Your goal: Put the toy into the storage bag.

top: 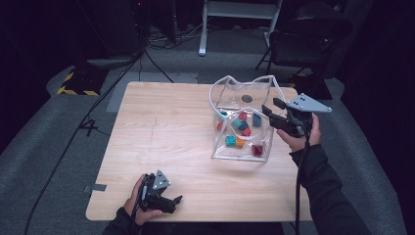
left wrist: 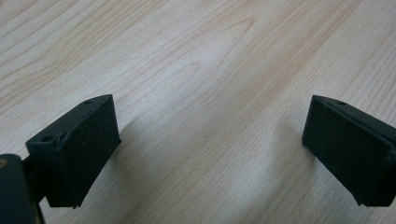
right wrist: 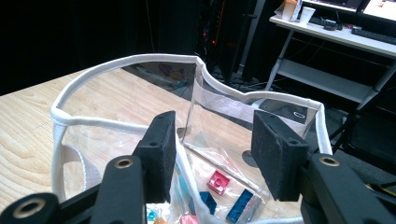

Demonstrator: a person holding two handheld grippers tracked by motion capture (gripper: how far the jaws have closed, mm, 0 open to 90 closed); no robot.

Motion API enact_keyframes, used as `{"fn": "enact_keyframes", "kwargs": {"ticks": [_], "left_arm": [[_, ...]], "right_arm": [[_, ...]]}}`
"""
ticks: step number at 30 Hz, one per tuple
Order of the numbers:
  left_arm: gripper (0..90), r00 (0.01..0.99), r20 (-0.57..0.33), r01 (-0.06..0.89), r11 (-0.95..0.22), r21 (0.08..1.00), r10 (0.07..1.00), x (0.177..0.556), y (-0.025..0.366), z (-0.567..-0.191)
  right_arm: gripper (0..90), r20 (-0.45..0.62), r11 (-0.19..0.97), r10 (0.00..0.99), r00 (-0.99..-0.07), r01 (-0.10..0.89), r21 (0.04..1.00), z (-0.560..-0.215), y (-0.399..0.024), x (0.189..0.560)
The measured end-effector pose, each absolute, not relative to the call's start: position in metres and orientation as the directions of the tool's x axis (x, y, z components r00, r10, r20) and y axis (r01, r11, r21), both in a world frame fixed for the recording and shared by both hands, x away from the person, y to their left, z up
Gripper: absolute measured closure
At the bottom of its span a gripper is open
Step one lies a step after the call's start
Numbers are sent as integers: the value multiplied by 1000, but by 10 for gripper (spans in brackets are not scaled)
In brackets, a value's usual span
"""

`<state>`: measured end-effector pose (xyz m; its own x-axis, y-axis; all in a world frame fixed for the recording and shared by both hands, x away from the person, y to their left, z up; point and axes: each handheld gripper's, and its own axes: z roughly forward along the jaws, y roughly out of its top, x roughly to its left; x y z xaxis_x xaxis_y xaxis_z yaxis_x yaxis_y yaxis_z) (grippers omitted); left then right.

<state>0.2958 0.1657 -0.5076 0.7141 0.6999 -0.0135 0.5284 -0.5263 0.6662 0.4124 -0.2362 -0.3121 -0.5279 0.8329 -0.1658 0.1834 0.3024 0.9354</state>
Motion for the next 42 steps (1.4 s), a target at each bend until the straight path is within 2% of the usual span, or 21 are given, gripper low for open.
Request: {"fn": "enact_keyframes", "kwargs": {"ticks": [21, 33, 42], "left_arm": [[42, 716, -8, 525, -531, 665, 698, 296, 166, -507], [42, 716, -8, 525, -530, 666, 698, 296, 166, -507], [42, 716, -7, 524, -531, 665, 698, 296, 166, -507]], "right_arm": [[431, -205, 341, 801, -562, 147, 928, -318, -258, 378], [394, -208, 375, 774, -598, 167, 912, -340, -265, 366], [317, -226, 405, 775, -590, 191, 894, -365, -273, 357]]}}
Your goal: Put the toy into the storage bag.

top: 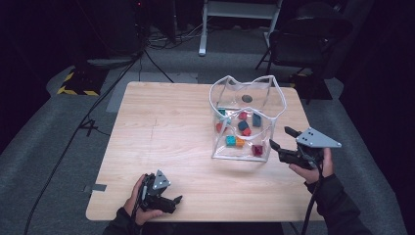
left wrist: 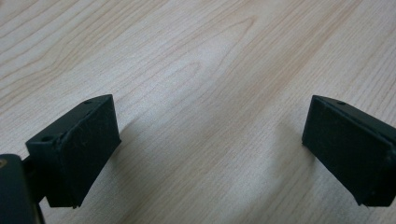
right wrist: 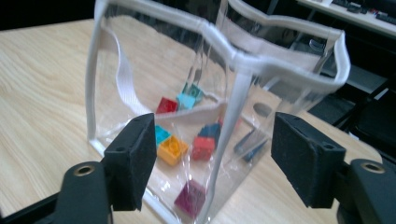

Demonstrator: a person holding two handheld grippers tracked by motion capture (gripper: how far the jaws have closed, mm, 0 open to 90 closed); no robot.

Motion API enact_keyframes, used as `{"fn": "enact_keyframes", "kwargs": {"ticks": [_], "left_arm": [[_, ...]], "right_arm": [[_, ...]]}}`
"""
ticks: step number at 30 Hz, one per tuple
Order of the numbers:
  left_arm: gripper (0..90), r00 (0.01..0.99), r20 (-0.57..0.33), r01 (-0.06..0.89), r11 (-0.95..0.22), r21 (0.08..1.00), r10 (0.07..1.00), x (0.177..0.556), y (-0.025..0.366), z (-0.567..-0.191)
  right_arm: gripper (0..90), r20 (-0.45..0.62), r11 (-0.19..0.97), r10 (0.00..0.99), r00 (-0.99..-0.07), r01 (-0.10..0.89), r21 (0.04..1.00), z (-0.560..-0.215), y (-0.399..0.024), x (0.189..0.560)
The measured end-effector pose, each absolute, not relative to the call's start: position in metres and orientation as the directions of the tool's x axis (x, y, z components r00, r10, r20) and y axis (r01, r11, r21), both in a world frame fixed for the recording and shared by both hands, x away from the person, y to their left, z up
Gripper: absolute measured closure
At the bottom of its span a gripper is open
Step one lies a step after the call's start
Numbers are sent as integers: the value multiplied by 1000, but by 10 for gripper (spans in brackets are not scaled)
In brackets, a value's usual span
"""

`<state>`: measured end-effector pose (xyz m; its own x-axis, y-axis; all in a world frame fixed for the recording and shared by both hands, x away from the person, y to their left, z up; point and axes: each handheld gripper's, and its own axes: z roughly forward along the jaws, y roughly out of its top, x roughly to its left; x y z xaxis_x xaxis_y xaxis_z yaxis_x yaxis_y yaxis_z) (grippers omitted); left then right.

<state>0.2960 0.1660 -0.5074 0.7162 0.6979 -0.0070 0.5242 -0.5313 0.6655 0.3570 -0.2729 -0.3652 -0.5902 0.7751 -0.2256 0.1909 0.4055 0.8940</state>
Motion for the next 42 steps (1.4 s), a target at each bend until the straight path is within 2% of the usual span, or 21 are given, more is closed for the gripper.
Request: {"fn": "enact_keyframes", "kwargs": {"ticks": [17, 36, 42], "left_arm": [[42, 714, -12, 527, -527, 666, 700, 296, 166, -508], [42, 714, -12, 528, -527, 666, 700, 296, 166, -508], [40, 711, -17, 531, -522, 668, 703, 296, 165, -508]], "right_arm": [[260, -183, 422, 783, -594, 292, 858, -412, -290, 350], [269, -154, 485, 766, -624, 404, 776, -472, -305, 339], [267, -113, 472, 769, -629, 440, 764, -484, -312, 336]]}}
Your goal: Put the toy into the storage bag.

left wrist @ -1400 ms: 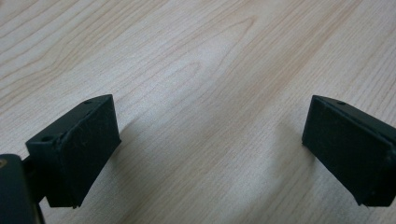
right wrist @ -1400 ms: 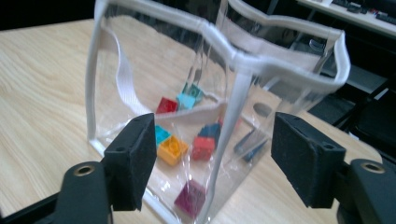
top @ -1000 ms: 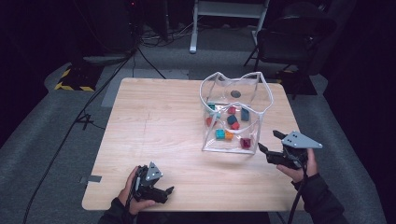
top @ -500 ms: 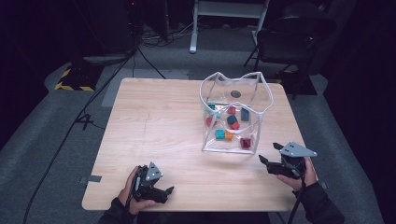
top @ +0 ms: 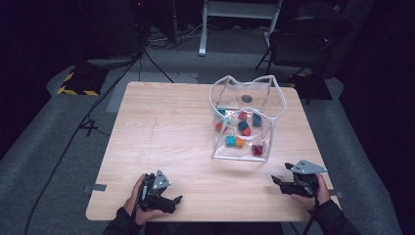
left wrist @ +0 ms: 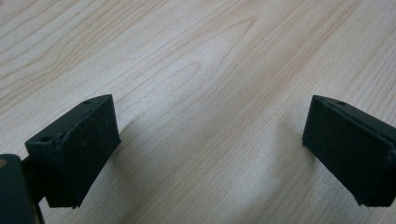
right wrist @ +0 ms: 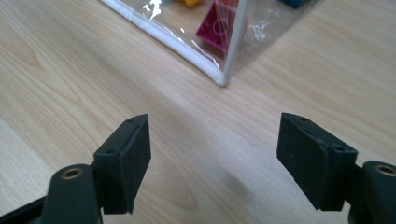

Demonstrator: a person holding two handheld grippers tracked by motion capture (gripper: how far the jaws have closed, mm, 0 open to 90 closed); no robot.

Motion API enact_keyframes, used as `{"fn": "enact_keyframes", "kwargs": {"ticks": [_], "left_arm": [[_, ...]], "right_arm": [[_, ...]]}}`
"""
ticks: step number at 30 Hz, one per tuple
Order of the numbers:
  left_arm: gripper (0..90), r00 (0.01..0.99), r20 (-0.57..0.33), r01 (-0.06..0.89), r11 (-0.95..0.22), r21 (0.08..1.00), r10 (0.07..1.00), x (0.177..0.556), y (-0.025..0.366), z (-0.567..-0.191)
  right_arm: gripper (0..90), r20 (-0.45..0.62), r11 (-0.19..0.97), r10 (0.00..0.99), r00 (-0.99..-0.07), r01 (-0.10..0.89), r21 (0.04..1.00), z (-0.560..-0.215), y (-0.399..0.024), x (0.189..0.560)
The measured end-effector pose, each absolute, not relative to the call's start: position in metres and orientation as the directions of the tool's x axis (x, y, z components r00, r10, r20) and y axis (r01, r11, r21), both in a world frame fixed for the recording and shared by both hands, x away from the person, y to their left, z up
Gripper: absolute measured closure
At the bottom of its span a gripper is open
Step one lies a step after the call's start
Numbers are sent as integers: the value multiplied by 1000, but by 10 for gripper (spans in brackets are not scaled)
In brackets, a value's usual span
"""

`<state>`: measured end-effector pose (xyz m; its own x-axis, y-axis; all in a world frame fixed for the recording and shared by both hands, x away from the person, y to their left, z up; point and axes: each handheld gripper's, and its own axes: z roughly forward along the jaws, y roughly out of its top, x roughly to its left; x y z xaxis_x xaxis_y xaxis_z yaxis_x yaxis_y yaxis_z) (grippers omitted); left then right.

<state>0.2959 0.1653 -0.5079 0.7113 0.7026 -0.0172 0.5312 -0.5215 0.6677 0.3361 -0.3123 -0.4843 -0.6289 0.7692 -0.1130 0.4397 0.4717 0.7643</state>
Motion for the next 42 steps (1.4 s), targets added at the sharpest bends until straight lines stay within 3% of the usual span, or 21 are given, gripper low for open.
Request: {"fn": "enact_keyframes", "kwargs": {"ticks": [16, 42], "left_arm": [[33, 712, -15, 532, -525, 665, 702, 297, 165, -508], [27, 714, -15, 531, -527, 664, 700, 299, 164, -508]], "right_arm": [[211, -16, 413, 793, -610, 517, 750, -508, -329, 331], [175, -13, 421, 783, -622, 516, 746, -508, -328, 334]]}}
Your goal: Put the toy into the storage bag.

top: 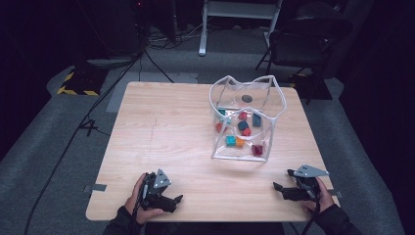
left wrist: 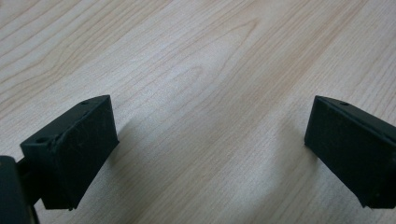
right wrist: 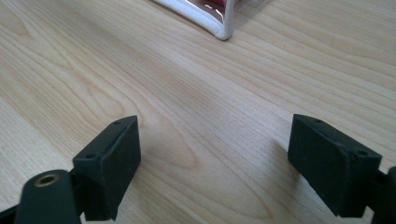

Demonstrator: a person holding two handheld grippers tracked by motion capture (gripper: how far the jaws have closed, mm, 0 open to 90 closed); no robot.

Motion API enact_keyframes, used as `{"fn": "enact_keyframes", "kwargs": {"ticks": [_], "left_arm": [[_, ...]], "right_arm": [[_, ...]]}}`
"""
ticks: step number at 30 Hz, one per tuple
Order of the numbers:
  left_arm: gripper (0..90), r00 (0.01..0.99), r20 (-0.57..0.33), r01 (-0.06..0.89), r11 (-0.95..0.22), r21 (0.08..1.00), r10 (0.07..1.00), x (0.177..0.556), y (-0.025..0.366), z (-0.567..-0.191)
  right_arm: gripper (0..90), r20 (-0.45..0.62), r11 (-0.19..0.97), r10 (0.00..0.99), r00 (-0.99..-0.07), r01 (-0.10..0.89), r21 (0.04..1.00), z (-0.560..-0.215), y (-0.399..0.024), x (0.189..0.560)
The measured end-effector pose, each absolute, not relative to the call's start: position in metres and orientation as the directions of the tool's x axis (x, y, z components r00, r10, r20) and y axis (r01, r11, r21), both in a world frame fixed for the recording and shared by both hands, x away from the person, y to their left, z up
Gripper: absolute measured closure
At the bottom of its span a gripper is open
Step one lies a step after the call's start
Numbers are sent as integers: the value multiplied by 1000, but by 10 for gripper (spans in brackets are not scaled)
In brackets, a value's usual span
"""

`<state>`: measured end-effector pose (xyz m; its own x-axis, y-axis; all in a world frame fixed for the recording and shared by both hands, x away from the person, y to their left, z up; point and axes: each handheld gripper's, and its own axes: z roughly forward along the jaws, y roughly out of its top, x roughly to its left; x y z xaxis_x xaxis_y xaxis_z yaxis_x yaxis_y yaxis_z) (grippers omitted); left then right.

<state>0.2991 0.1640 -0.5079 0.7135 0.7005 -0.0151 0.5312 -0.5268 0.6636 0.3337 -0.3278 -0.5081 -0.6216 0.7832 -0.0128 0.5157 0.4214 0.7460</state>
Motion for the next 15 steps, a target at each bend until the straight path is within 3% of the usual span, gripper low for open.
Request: {"fn": "enact_keyframes", "kwargs": {"ticks": [15], "left_arm": [[15, 711, -13, 535, -529, 658, 703, 301, 163, -508]], "right_arm": [[148, -14, 420, 789, -614, 522, 742, -508, -328, 335]]}}
